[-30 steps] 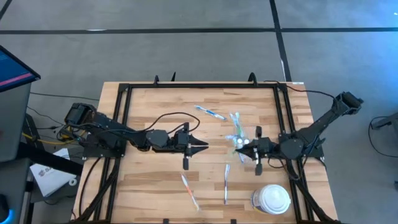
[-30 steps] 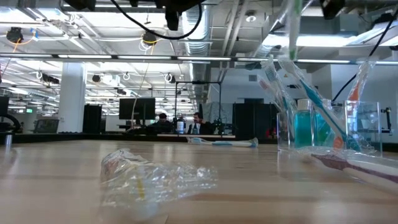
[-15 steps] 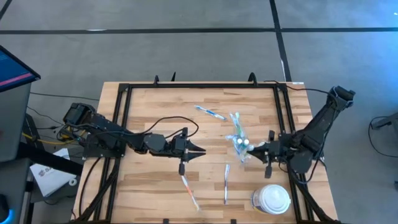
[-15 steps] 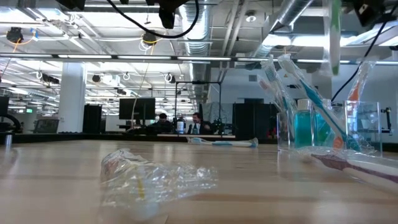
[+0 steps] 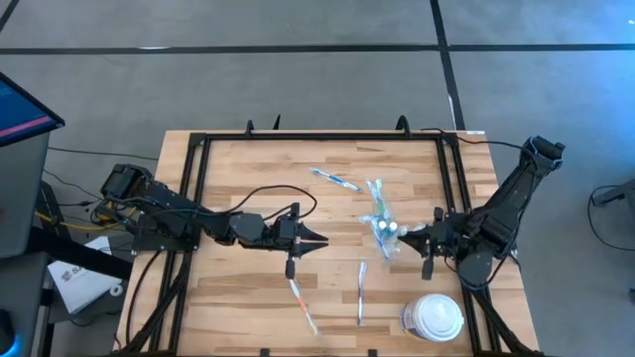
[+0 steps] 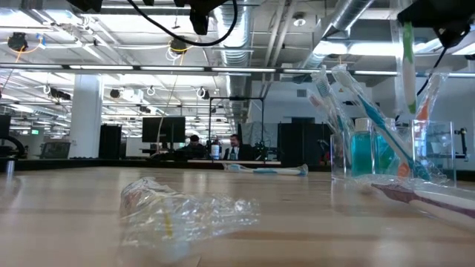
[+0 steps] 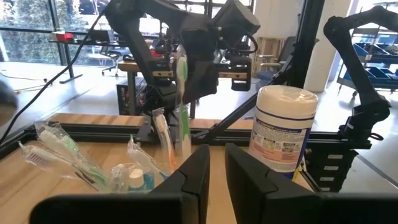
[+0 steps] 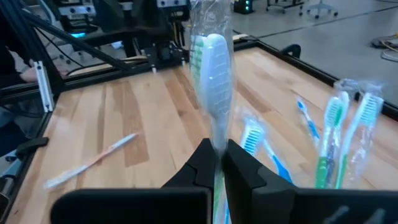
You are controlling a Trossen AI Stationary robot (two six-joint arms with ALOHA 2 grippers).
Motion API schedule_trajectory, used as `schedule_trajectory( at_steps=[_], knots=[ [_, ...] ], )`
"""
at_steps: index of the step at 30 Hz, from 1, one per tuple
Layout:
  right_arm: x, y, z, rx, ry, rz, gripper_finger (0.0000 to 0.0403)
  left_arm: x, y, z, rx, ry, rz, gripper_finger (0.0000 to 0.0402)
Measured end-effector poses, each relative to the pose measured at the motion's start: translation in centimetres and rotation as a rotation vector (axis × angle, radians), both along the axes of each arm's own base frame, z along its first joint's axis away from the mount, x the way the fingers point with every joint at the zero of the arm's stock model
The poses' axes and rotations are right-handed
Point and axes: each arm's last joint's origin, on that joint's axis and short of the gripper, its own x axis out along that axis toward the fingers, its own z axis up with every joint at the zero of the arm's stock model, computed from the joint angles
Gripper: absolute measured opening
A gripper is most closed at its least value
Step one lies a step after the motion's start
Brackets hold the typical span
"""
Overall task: Pick & Place toothbrushing station
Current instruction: Put the green toothbrush into the transparent organizer
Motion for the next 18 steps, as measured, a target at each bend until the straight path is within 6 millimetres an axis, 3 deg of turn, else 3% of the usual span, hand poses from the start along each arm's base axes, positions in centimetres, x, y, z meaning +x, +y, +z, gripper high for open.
schedule_trajectory(
  at_steps=[9, 18],
  knots=[
    [0.1, 0.0, -1.1, 0.007, 0.033, -0.041, 0.0005, 0.0, 0.0, 0.0, 0.0, 0.002, 0.003, 0.0044],
    [-0.2, -0.3, -3.6, 0.051, 0.026, -0.095, 0.0005, 0.0, 0.0, -0.1, 0.001, 0.005, 0.003, 0.0044]
  ],
)
